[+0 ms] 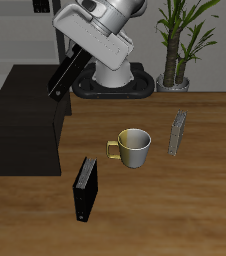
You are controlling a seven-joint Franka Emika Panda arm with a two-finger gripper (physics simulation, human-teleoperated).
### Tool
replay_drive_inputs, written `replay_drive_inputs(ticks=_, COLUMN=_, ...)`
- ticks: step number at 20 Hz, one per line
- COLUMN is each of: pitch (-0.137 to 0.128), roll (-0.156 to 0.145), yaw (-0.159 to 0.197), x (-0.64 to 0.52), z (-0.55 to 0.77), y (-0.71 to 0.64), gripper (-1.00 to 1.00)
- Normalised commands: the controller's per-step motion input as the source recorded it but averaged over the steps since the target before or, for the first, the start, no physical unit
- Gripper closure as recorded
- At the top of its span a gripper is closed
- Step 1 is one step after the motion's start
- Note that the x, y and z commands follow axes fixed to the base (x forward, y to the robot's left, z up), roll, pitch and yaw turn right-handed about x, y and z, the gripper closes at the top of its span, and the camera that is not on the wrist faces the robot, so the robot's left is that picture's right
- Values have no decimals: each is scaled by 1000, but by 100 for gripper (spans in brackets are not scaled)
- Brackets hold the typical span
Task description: Place the left black book flat on top of the shelf
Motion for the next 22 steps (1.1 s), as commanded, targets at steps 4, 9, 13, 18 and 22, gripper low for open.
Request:
replay_drive_inputs(ticks=4, pitch=-32, roll=-201, yaw=22, x=-87, z=29, y=-728, gripper=100)
replay_drive_inputs(ticks=9, pitch=4, roll=-170, yaw=-5, x=-23, z=9, y=-460, gripper=100)
replay_drive_inputs(ticks=13, pitch=43, roll=-154, yaw=3, x=3, z=-189, y=-232, gripper=100)
replay_drive_inputs(ticks=18, pitch=60, roll=-49, yaw=-2, x=25, z=-315, y=-167, gripper=100)
replay_drive_inputs(ticks=22, pitch=84, roll=-7, yaw=8, x=40, z=-432, y=35, gripper=100)
